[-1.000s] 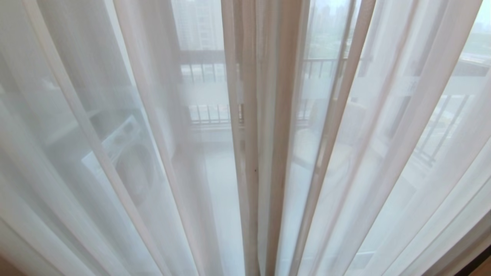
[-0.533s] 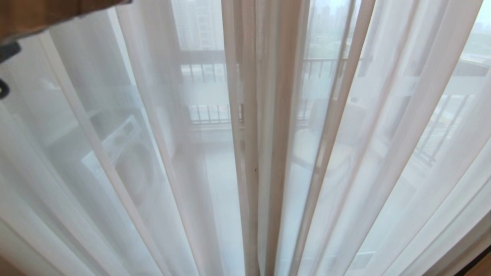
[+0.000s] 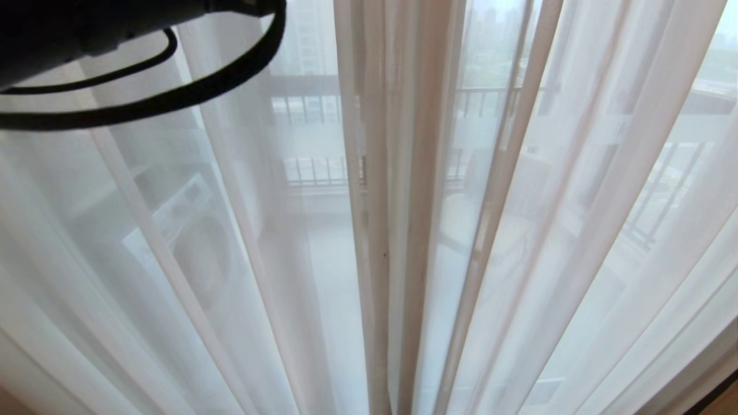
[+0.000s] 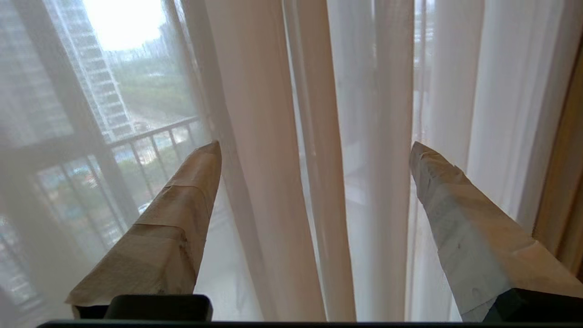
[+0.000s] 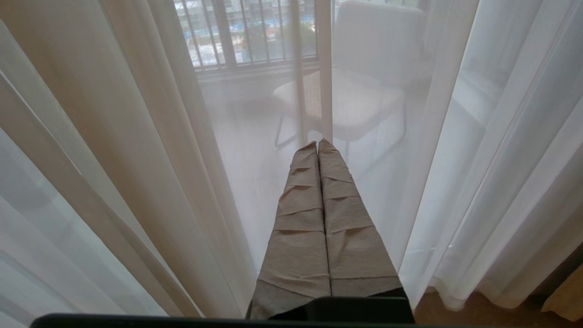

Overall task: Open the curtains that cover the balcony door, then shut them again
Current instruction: Pull the inner curtains open on both sides

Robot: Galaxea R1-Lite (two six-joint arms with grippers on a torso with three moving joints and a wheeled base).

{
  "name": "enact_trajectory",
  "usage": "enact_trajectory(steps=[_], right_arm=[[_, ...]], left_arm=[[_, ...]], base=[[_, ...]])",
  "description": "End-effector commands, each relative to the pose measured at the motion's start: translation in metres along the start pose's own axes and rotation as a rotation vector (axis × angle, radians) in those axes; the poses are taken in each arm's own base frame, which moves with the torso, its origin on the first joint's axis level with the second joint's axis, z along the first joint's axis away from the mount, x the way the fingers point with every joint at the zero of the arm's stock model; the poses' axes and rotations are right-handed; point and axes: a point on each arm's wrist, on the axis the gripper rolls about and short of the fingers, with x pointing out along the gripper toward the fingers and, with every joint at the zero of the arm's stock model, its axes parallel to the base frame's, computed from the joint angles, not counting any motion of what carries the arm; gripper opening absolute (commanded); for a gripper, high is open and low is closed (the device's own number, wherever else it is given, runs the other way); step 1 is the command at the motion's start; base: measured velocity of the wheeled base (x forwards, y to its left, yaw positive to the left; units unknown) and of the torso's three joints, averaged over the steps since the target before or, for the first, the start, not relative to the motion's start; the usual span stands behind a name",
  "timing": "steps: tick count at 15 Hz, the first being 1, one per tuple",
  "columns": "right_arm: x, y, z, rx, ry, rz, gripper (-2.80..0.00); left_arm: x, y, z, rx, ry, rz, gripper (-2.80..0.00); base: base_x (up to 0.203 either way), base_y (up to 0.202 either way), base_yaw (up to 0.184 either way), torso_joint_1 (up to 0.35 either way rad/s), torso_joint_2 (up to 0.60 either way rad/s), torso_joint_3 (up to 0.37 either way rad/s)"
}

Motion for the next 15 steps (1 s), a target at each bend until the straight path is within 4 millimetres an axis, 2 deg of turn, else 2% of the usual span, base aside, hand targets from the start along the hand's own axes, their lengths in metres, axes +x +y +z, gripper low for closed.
enact_trajectory(steps=[1,7,15], right_arm=[[0.0,0.0,0.0,0.002,0.0,0.0,-2.8],[0.0,0.0,0.0,0.001,0.0,0.0,-2.8],[0.0,0.0,0.0,0.002,0.001,0.0,-2.8]], left_arm=[[0.036,-0.003,-0.016,0.013,0.023,0.039,0.0],[0.071,0.006,-0.027,0.034,0.022,0.126,0.0],[0.093,0.033,-0.042,0.07,0.038,0.246,0.0]], base=[[0.0,0.0,0.0,0.0,0.0,0.0],[0.0,0.0,0.0,0.0,0.0,0.0],[0.0,0.0,0.0,0.0,0.0,0.0]])
